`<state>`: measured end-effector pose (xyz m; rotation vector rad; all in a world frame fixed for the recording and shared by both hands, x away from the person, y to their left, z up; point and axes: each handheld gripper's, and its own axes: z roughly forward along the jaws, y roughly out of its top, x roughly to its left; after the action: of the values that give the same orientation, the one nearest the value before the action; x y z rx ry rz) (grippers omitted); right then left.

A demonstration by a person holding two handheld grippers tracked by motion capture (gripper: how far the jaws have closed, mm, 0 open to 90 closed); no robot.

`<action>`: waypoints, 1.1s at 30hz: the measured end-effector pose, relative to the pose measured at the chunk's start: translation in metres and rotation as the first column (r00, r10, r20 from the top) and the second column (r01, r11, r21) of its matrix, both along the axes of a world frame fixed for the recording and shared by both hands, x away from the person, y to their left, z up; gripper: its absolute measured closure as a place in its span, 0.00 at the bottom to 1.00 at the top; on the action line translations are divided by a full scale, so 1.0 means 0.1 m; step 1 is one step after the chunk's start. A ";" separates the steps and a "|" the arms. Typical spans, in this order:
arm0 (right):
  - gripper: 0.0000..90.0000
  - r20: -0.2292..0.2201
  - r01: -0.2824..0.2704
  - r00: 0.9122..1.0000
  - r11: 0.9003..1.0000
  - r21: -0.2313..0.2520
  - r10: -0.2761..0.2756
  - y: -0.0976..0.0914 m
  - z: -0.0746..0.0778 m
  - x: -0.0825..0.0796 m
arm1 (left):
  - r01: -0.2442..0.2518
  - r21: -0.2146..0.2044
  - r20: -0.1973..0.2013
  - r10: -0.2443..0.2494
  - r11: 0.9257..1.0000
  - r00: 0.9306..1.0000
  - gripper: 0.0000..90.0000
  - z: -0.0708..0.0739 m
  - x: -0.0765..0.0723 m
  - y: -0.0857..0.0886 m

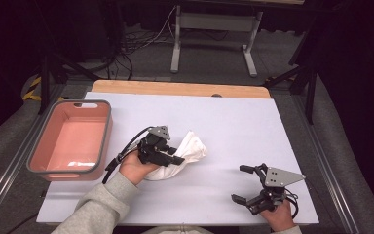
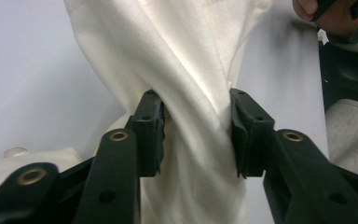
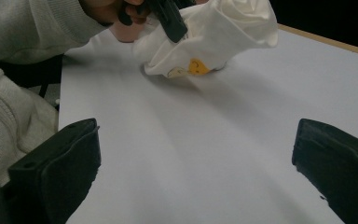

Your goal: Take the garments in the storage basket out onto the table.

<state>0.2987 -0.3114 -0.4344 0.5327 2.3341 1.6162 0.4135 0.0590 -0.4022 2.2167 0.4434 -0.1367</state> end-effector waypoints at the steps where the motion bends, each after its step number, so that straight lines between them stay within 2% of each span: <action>1: 0.02 0.000 0.000 1.000 1.000 0.000 0.000 0.00 0.00 0.00 | 0.003 0.002 0.001 -0.003 1.000 1.000 0.64 0.00 0.00 0.00; 4: 0.02 -0.002 0.000 1.000 1.000 -0.001 0.000 0.00 0.00 0.00 | -0.007 0.015 0.028 0.007 1.000 1.000 0.50 0.00 -0.01 -0.02; 8: 0.02 -0.003 0.001 1.000 1.000 -0.002 -0.001 0.00 0.00 0.00 | -0.026 0.005 0.032 0.025 1.000 0.999 0.34 0.01 -0.02 -0.02; 10: 0.02 -0.003 0.000 1.000 1.000 -0.002 0.000 0.00 0.00 0.00 | -0.029 -0.027 0.024 0.030 0.999 0.999 0.30 0.05 -0.01 0.01; 19: 0.02 -0.001 0.001 1.000 1.000 -0.003 -0.001 0.01 0.00 0.01 | -0.033 -0.075 0.045 0.036 0.997 0.998 0.20 0.13 -0.04 0.08; 21: 0.02 -0.001 0.001 1.000 1.000 -0.002 -0.001 0.01 0.00 0.01 | -0.041 -0.079 0.056 0.045 0.996 0.997 0.17 0.17 -0.05 0.09; 23: 0.02 -0.001 0.001 1.000 1.000 -0.001 -0.001 0.01 0.00 0.01 | -0.057 -0.071 0.066 0.062 0.996 0.996 0.08 0.19 -0.06 0.09; 24: 0.02 -0.001 0.001 1.000 1.000 -0.001 -0.001 0.01 0.00 0.01 | -0.072 -0.067 0.077 0.077 0.995 0.994 0.08 0.21 -0.07 0.09; 26: 0.02 -0.002 0.000 1.000 1.000 0.001 0.000 0.01 0.00 0.02 | -0.069 -0.072 0.099 0.076 0.995 0.992 0.06 0.27 -0.10 0.11; 31: 0.02 -0.004 -0.002 1.000 1.000 0.000 0.002 0.02 0.00 0.03 | -0.066 -0.094 0.123 0.077 0.993 0.989 0.03 0.36 -0.17 0.15; 33: 0.02 -0.003 -0.002 1.000 1.000 0.003 0.002 0.02 0.00 0.03 | -0.073 -0.104 0.143 0.088 0.992 0.986 0.02 0.39 -0.20 0.17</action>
<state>0.3017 -0.3096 -0.4346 0.5341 2.3353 1.6217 0.3934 0.0763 -0.3633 2.0917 0.4345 0.0476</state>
